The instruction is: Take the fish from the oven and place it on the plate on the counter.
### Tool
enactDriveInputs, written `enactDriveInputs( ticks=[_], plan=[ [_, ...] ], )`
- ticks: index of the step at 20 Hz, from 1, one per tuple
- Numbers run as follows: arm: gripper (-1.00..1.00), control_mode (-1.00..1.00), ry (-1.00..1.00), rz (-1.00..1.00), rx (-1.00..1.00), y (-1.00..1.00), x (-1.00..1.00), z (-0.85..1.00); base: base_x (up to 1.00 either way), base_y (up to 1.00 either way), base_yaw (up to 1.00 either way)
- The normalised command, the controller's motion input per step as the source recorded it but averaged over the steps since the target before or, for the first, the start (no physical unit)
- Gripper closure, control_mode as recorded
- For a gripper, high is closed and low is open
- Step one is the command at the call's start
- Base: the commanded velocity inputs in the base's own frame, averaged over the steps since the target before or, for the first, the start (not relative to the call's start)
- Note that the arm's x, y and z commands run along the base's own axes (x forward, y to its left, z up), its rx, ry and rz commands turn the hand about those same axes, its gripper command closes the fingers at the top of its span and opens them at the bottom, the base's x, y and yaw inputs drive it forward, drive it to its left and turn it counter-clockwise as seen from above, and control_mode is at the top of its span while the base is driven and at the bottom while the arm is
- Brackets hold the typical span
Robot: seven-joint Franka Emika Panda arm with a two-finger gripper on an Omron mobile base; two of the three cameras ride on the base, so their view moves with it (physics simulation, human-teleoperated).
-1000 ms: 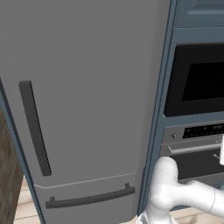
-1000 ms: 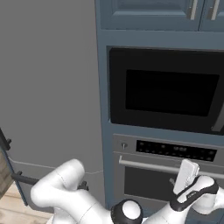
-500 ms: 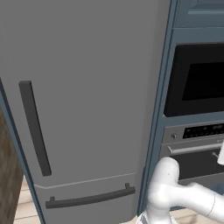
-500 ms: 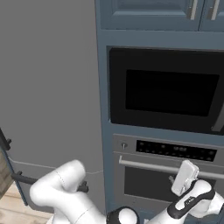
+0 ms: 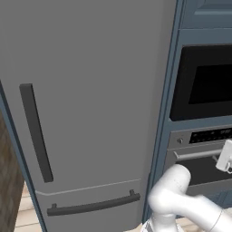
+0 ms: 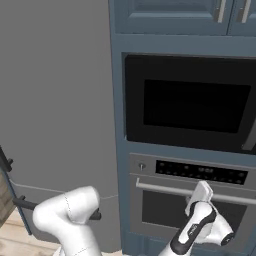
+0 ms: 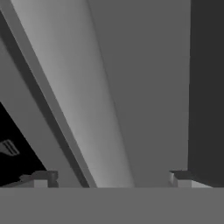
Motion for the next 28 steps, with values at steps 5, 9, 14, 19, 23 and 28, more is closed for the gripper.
enactDriveInputs(
  ticks=[5,9,14,19,23,28],
  plan=[
    [-1.0,-1.0,0.03,-0.07,0.0,0.03,0.0,0.0,0.0,0.0,0.0],
    [1.0,-1.0,0.0,0.0,0.0,0.0,0.0,0.0,0.0,0.0,0.0],
    [1.0,-1.0,0.0,0.0,0.0,0.0,0.0,0.0,0.0,0.0,0.0],
    [1.0,-1.0,0.0,0.0,0.0,-0.03,-0.16,-0.16,0.0,0.0,0.0],
    [1.0,-1.0,0.0,0.0,0.0,-0.29,-0.48,-0.39,0.0,0.0,0.0],
    [1.0,-1.0,0.01,0.0,0.0,-0.33,-0.65,-0.44,0.0,0.0,0.0]
  ],
)
